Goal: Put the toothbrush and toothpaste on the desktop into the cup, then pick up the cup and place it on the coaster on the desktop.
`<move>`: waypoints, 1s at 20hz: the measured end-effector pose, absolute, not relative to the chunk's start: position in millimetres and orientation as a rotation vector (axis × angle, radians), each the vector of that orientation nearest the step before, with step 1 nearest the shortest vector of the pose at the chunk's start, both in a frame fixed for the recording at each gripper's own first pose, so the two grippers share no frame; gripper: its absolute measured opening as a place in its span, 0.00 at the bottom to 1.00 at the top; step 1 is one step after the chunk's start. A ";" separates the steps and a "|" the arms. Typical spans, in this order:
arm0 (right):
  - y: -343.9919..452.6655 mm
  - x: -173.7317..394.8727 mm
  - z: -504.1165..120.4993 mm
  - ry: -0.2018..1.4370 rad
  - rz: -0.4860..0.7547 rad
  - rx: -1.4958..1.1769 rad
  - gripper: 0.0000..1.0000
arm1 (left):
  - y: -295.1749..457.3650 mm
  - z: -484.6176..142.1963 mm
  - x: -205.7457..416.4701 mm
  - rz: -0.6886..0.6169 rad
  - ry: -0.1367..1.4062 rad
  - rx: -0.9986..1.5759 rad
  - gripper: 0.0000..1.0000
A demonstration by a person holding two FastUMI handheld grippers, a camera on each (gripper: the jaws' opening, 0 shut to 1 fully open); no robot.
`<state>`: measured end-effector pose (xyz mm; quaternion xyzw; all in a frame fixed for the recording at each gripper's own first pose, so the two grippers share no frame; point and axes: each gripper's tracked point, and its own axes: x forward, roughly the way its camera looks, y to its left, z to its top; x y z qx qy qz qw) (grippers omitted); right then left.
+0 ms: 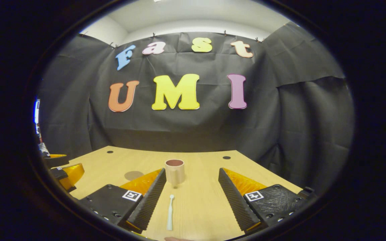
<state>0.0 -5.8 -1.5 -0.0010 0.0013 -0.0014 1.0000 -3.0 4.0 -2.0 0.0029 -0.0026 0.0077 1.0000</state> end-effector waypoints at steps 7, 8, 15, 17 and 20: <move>-12.2 1.8 -7.1 0.009 -0.017 -0.013 0.95 | 0.7 9.5 -5.9 0.014 -0.030 0.014 0.99; -13.0 1.3 -7.1 0.006 -0.019 -0.012 0.96 | 0.0 10.1 -5.8 0.011 -0.032 0.011 0.99; -8.8 3.4 -15.0 0.013 -0.005 -0.019 0.96 | -5.2 12.6 -4.0 0.001 -0.035 0.006 0.99; -6.8 6.2 -20.0 0.026 -0.004 -0.041 0.95 | -6.7 12.6 -5.0 -0.005 -0.035 0.007 0.99; 4.1 7.5 -27.0 0.033 0.020 -0.061 0.95 | -8.7 7.1 -5.6 -0.007 -0.032 0.014 0.99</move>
